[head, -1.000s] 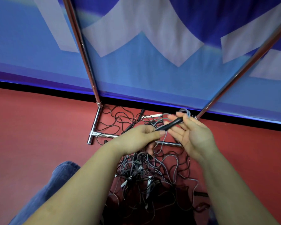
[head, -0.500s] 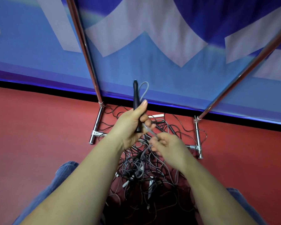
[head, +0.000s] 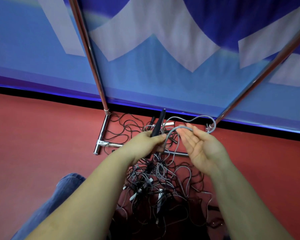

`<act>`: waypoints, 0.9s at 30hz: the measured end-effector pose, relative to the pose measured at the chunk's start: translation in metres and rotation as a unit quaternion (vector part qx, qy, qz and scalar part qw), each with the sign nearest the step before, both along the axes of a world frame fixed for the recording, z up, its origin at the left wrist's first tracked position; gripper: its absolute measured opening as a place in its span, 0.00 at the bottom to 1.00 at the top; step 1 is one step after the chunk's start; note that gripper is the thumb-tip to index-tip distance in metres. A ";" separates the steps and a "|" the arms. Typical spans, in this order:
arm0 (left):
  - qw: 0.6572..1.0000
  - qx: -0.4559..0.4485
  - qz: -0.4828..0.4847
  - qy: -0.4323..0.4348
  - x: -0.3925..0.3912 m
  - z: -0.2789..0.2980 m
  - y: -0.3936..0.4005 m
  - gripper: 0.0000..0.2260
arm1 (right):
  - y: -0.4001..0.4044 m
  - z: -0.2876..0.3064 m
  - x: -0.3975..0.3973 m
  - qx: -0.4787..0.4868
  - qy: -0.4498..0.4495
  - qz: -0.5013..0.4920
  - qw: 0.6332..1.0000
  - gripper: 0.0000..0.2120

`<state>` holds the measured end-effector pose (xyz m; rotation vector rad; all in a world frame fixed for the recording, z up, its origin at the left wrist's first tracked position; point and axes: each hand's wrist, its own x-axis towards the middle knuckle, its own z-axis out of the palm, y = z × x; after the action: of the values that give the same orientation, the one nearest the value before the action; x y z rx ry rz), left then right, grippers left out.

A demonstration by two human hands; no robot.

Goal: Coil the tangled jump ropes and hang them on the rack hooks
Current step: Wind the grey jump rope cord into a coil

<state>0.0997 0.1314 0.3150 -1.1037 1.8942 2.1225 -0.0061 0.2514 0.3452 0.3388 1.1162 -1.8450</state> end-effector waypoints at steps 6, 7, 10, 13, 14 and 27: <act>0.998 0.033 0.004 0.055 -0.002 -0.001 -0.001 0.06 | 0.003 -0.002 -0.008 -0.040 -0.011 -0.051 0.998 0.11; 0.998 0.019 -0.005 0.058 -0.001 -0.001 -0.002 0.06 | 0.003 -0.002 -0.010 -0.046 -0.017 -0.060 0.997 0.11; 0.997 0.003 0.001 0.079 -0.001 0.000 -0.002 0.06 | 0.006 -0.004 -0.016 -0.070 -0.034 -0.057 0.995 0.11; 0.993 0.014 0.064 0.100 -0.002 0.002 -0.001 0.07 | 0.004 -0.010 -0.010 0.001 0.057 0.072 0.996 0.13; 0.989 0.034 0.089 0.109 -0.003 0.004 -0.001 0.07 | 0.004 -0.015 -0.005 0.078 0.145 0.158 0.974 0.16; 0.956 0.150 0.202 0.154 -0.006 0.004 -0.012 0.05 | -0.001 -0.033 0.012 0.222 0.338 0.231 0.885 0.07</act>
<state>0.0935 0.1190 0.3187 -1.2306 1.4576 2.8371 0.0057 0.2500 0.3125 -0.3384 1.9146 -1.2740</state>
